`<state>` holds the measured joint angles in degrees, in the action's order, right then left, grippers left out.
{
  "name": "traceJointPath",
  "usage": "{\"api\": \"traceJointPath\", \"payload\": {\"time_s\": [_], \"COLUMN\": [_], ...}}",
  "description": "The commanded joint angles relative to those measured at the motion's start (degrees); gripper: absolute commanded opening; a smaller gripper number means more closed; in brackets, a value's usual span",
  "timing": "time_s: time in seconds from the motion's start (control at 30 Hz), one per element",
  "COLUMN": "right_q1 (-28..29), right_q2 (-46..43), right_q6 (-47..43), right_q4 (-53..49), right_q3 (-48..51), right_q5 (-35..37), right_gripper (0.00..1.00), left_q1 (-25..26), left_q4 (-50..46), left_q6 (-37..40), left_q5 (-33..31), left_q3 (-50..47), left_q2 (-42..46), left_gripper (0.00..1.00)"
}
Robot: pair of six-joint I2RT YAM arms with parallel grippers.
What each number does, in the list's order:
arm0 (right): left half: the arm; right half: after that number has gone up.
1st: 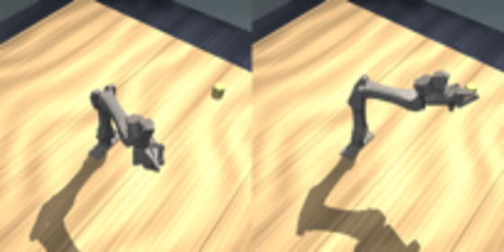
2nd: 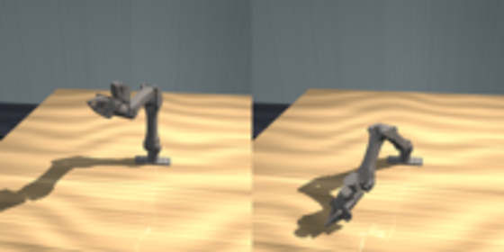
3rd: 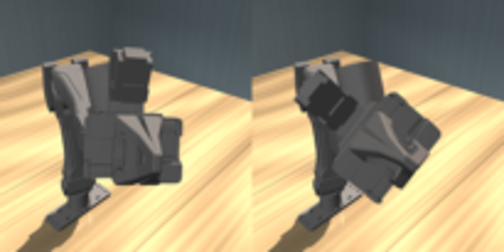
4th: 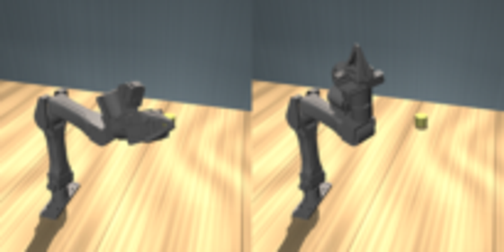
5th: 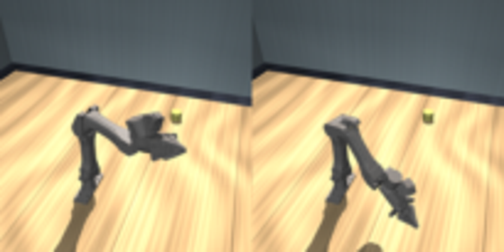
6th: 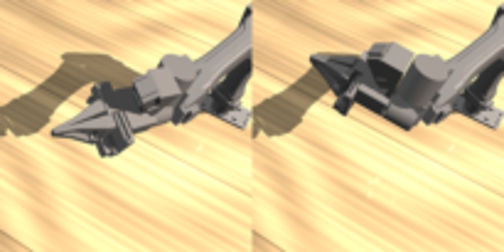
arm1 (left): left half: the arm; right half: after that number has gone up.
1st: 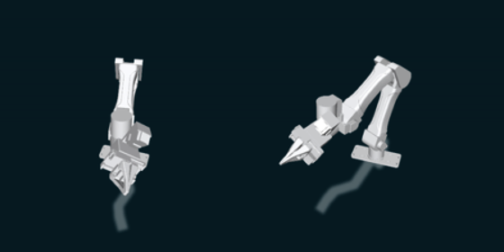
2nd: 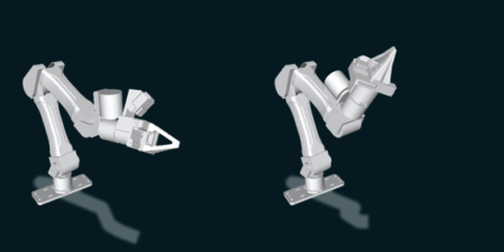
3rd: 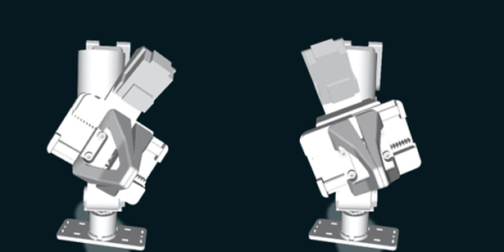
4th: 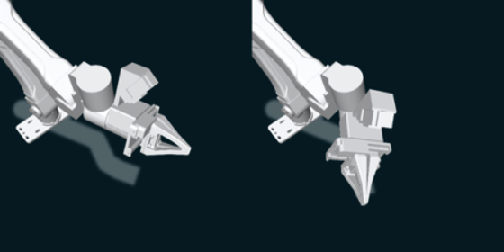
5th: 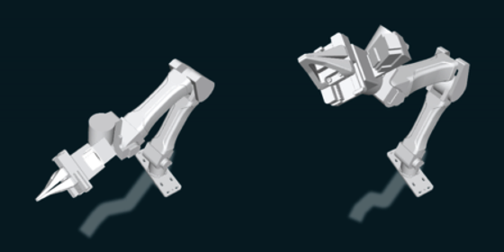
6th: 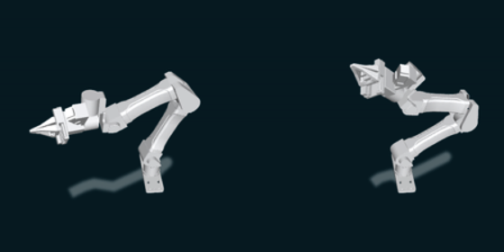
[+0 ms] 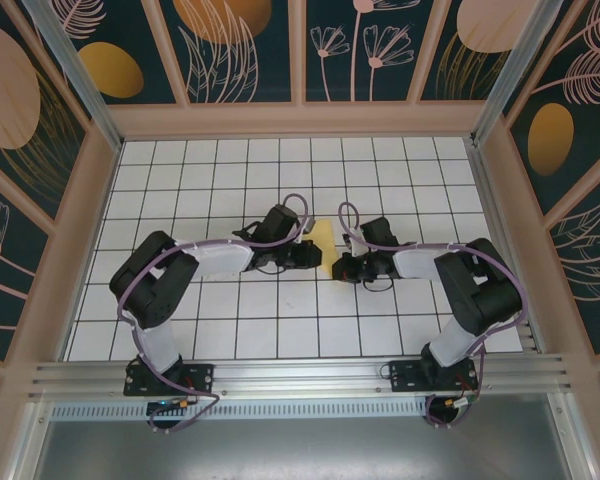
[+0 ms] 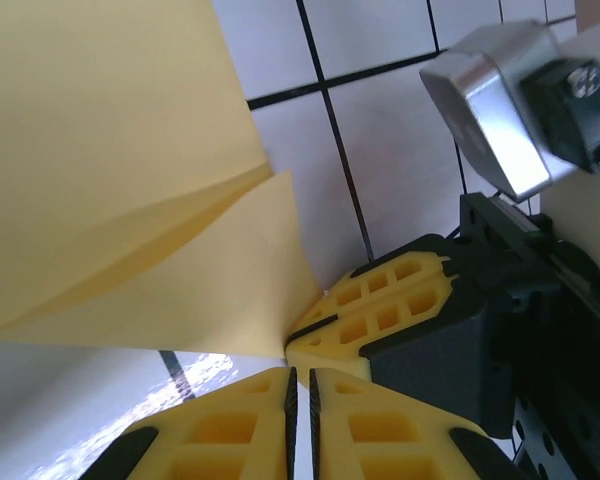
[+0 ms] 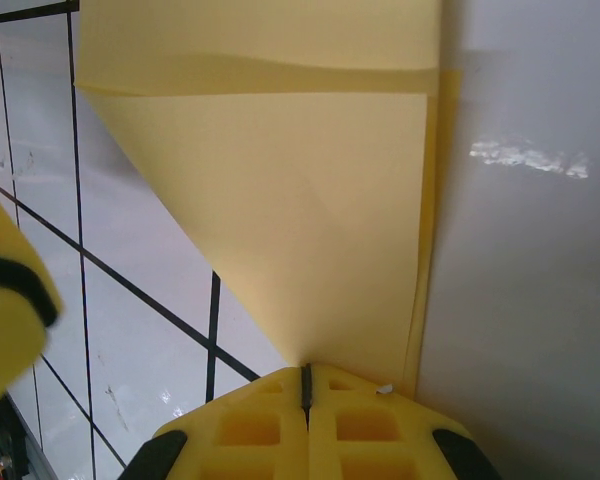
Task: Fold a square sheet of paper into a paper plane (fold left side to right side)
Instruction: Third fold the triangle at the center of the table.
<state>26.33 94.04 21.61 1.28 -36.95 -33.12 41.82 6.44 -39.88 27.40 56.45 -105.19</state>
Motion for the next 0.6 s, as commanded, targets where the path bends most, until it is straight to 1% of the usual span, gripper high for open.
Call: {"api": "traceJointPath", "payload": {"time_s": [0.0,0.4,0.57], "right_q1": [-0.6,-0.5,-0.6], "right_q2": [3.0,3.3,3.4], "right_q6": [0.5,0.5,0.5], "right_q4": [-6.9,-6.9,-7.0], "right_q3": [2.7,2.7,2.7], "right_q5": [5.9,6.6,6.7], "right_gripper": [0.00,0.00,0.00], "left_q1": [0.5,2.2,2.2], "left_q4": [2.9,4.2,3.8], "left_q6": [-1.2,-2.1,-2.0], "left_q5": [2.3,3.4,1.7], "left_q3": [0.7,2.4,2.7], "left_q2": [-1.9,-6.9,-7.9], "left_gripper": [0.15,0.14,0.14]}}
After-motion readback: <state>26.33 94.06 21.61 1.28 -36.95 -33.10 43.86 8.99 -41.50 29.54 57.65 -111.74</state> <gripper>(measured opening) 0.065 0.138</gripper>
